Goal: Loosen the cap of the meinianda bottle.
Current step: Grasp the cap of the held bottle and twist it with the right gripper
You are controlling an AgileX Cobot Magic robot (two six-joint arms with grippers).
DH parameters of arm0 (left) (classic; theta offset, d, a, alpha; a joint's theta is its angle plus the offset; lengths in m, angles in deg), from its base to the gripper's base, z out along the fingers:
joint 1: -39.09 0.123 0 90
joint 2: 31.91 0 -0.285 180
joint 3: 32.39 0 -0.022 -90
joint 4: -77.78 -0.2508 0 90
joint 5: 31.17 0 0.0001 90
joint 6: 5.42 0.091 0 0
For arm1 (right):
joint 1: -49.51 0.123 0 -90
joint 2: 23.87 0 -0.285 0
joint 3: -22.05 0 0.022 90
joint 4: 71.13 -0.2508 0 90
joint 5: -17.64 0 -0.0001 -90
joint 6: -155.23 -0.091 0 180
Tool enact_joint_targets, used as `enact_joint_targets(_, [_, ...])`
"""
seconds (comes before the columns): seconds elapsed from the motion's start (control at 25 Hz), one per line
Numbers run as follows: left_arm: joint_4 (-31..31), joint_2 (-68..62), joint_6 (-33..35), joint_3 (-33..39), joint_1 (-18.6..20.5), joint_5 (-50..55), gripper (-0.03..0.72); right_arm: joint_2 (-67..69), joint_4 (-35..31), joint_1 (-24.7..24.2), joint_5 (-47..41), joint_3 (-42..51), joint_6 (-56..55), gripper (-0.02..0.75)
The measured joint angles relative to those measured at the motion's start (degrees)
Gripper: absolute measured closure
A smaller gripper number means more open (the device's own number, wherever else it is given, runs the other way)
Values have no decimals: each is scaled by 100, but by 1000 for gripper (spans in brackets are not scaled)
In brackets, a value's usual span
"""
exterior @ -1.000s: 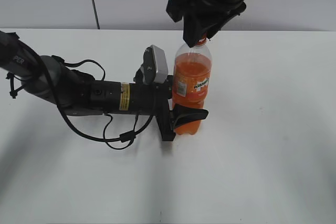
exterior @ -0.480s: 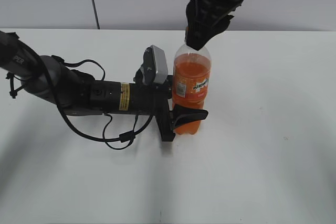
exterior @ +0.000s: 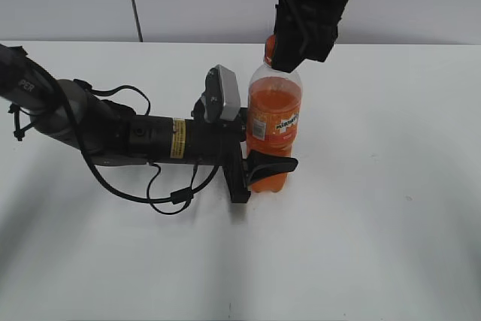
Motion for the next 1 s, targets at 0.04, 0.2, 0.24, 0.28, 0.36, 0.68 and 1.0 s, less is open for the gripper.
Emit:
enact_joint_targets(0.04, [0, 0, 0, 0, 0, 0, 294, 0, -13, 0, 0, -6, 128, 456])
enact_joint_targets(0.2, [-21, 0, 17, 0, 5, -10, 294, 0, -120, -11, -5, -6, 638, 456])
enact_joint_targets(0.24, [-21, 0, 19, 0, 5, -15, 294, 0, -128, -11, -5, -6, 736, 456])
enact_joint_targets(0.28, [-25, 0, 19, 0, 5, -15, 294, 0, -128, -11, -5, -6, 790, 456])
enact_joint_targets(0.36, [-25, 0, 19, 0, 5, -15, 294, 0, -132, -11, -9, -6, 840, 456])
enact_joint_targets(0.68, [-25, 0, 19, 0, 5, -15, 294, 0, -138, -11, -9, -6, 897, 456])
enact_joint_targets(1.0, [-25, 0, 19, 0, 5, -15, 294, 0, -138, -11, -9, -6, 897, 456])
